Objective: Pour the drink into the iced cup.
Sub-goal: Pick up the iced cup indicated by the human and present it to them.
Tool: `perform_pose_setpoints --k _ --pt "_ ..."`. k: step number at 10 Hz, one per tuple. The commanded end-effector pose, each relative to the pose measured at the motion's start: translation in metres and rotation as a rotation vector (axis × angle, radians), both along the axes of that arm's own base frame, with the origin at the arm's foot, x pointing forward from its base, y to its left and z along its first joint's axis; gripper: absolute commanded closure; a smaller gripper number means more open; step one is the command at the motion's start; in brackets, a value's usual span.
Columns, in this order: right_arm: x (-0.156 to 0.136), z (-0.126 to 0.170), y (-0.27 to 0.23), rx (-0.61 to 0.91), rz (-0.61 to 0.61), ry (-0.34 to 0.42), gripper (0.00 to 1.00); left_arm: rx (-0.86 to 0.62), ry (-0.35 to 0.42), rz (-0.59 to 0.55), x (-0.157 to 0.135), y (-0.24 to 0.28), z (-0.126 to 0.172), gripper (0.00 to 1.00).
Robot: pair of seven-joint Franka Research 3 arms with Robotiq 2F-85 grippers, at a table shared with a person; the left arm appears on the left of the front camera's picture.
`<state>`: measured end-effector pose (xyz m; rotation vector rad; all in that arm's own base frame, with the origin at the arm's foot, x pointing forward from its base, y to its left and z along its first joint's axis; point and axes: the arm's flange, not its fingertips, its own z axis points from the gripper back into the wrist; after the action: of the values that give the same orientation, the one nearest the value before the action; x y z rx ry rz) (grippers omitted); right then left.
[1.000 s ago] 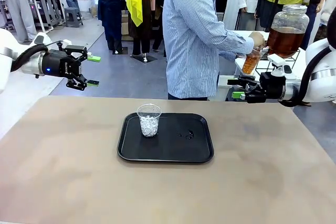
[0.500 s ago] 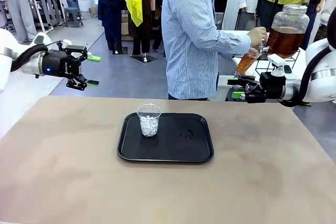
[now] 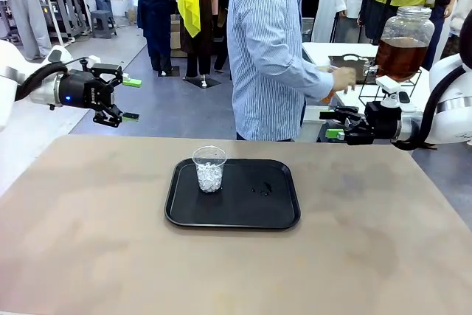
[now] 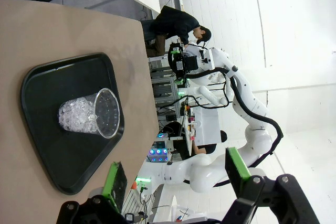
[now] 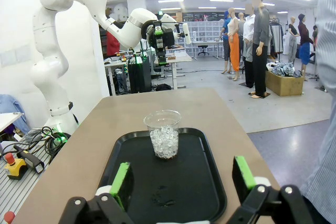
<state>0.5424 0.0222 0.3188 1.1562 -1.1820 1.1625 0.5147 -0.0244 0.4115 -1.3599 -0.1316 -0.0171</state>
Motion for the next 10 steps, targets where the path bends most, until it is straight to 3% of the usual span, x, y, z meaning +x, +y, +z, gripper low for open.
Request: perform_pose_setpoints --k 1,10 --pt "0.0011 0.0029 0.0002 0.0 0.004 -0.002 0.0 0.0 -0.003 0.004 -0.0008 -0.0008 0.0013 0.0" --pt "0.0011 0.0029 0.0002 0.0 0.004 -0.002 0.0 0.0 -0.003 0.004 -0.0008 -0.0008 0.0013 0.0"
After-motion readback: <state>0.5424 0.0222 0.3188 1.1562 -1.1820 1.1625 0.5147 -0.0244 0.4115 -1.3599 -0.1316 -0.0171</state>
